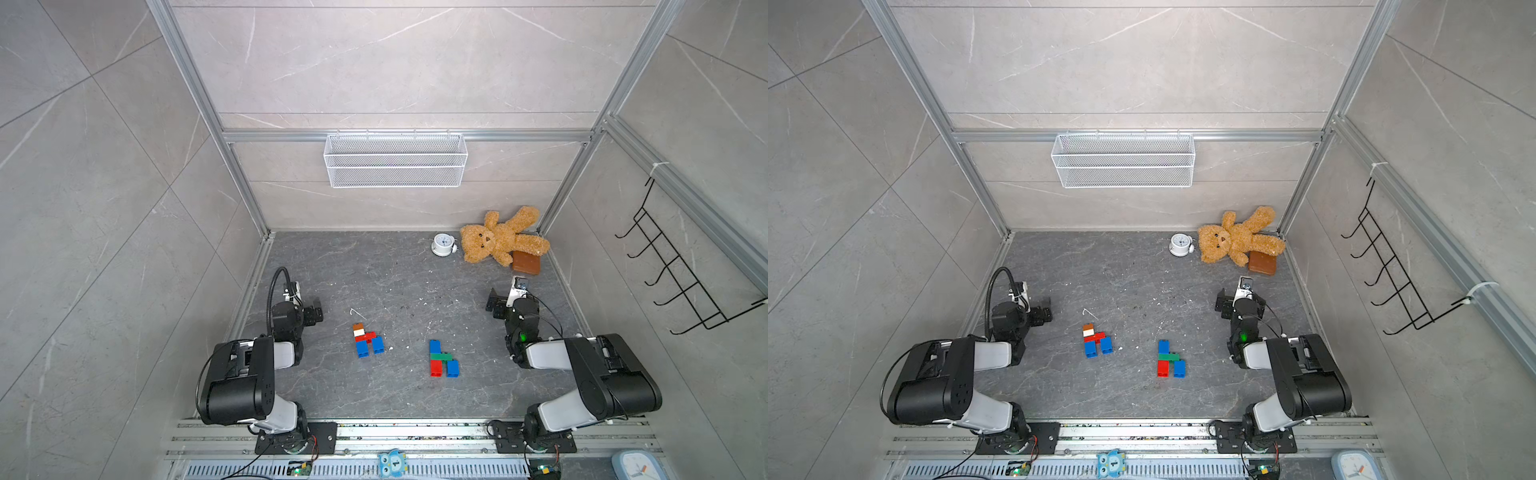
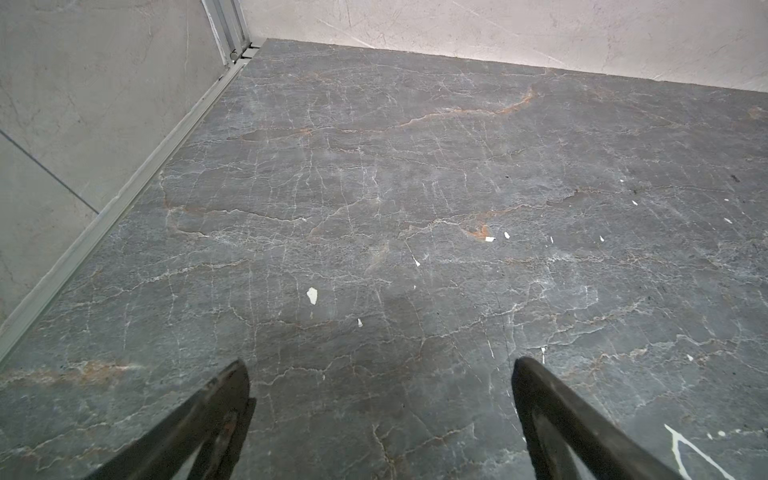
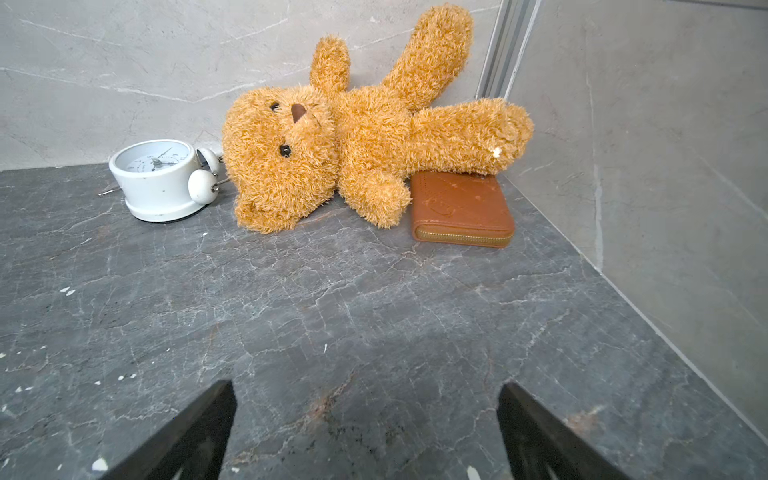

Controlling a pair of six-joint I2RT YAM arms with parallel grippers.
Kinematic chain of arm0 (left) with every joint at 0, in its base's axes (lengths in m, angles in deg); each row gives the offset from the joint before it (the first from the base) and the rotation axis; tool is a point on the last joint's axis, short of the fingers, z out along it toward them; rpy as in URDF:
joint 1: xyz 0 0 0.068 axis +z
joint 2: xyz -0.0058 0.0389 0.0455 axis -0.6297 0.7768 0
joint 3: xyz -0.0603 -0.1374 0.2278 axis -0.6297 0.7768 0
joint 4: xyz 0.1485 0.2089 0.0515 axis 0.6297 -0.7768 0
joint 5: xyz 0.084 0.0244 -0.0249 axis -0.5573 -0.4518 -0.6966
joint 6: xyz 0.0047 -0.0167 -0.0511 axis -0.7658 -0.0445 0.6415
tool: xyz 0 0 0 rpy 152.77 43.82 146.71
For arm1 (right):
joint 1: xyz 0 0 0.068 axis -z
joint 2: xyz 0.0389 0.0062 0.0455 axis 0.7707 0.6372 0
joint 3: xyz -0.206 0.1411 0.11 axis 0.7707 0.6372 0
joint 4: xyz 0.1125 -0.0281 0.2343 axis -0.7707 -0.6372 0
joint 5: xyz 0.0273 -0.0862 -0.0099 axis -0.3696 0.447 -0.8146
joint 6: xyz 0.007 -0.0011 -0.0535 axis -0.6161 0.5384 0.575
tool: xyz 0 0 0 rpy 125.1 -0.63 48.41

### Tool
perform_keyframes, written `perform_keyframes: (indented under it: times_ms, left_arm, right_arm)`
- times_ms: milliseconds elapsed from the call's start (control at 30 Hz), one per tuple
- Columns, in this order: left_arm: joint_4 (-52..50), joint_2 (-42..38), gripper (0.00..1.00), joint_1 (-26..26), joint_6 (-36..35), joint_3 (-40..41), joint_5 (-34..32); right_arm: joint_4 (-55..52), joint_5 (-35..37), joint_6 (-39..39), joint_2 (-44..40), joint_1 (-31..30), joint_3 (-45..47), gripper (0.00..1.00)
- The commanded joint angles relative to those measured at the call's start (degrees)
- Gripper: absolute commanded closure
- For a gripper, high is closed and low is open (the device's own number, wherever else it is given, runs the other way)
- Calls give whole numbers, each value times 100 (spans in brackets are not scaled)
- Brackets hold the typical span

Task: Assemble the letter h with lego
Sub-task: Reset both arms

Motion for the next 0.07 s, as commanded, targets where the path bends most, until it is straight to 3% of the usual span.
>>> perform_keyframes:
  times_ms: [0, 33]
  left_arm:
    - [129, -13, 0, 1, 57, -124, -78]
    - [129, -13, 0, 2, 57, -126, -75]
  right_arm:
    - [-102, -265, -88, 8, 104, -33, 0]
    - [-35, -253, -66, 8, 103, 7, 0]
